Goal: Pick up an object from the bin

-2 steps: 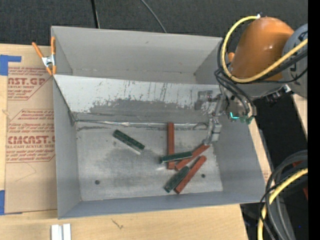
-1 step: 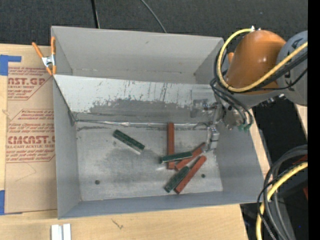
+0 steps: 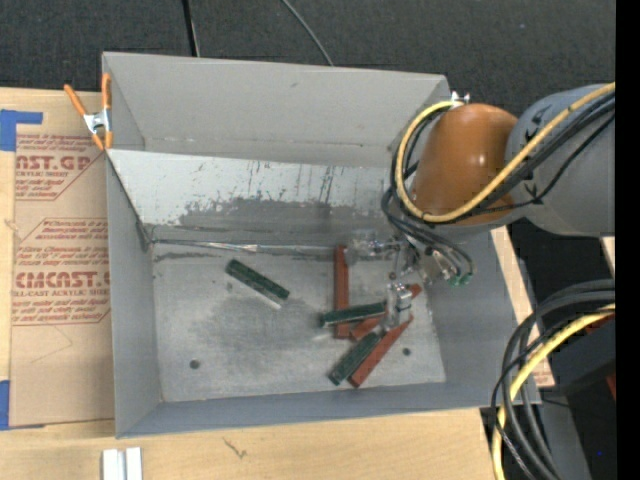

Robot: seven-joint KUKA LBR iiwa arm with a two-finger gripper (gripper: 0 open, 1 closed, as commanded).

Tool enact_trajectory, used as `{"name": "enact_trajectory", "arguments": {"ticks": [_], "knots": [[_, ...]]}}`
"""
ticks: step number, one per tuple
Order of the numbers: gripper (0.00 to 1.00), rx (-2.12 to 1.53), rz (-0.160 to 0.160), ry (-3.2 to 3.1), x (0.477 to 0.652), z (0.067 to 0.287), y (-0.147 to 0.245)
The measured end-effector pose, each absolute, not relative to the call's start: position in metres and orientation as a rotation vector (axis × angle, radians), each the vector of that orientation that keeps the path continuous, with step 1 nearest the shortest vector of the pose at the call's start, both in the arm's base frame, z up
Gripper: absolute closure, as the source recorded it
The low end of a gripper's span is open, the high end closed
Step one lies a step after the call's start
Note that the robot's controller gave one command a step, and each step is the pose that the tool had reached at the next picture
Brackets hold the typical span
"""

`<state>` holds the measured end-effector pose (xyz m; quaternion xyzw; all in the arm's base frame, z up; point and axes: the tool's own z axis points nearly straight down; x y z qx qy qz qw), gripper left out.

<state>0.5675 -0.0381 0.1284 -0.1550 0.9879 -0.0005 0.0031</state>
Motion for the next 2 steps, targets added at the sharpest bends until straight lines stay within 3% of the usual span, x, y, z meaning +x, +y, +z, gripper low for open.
{"name": "enact_trajectory", "arguments": {"ticks": [1,2], "knots": [[1.00,-0.770,0.002,3.046,0.5241,0.0693,-0.0729],[1.00,-0.770,0.002,3.046,0.5241,0.0693,-0.0728]]}}
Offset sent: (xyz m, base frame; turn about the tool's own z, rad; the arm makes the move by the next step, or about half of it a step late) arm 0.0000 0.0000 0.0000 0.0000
